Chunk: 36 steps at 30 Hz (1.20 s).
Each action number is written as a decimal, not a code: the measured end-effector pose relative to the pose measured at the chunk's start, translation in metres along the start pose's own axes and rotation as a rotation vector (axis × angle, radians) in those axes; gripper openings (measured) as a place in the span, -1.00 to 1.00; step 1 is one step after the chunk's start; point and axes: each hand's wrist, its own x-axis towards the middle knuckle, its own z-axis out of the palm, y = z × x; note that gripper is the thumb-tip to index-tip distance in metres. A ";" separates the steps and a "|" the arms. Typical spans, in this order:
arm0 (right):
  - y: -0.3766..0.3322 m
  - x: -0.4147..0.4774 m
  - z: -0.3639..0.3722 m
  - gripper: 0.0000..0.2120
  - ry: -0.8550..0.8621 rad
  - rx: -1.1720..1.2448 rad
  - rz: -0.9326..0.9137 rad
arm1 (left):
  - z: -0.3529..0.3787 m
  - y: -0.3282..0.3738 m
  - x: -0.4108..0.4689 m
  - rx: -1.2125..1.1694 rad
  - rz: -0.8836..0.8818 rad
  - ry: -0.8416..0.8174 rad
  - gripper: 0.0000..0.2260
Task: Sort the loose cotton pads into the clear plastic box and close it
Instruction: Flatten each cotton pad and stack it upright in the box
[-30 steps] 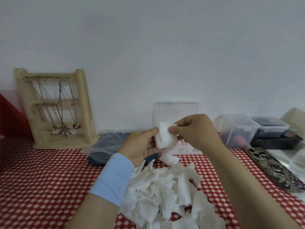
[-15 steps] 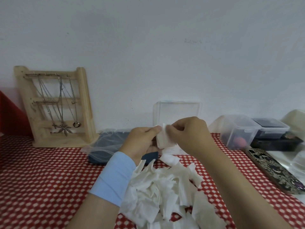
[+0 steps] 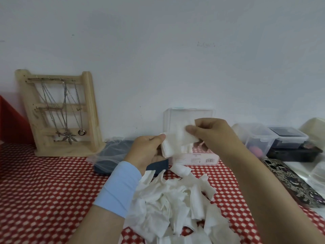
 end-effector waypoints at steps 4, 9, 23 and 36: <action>0.003 -0.003 0.018 -0.91 -0.123 -0.038 0.065 | 0.004 0.001 -0.003 0.000 0.013 -0.068 -0.83; 0.012 0.003 0.023 -0.85 -0.007 -0.065 0.116 | 0.005 0.001 -0.003 0.000 0.019 -0.119 -0.77; 0.009 0.006 0.051 -0.72 -0.017 -0.166 0.043 | -0.032 0.015 -0.008 0.224 0.130 -0.079 -0.84; -0.004 -0.001 0.092 -0.86 -0.553 -0.728 0.004 | -0.076 0.021 0.001 0.189 0.201 0.225 -0.97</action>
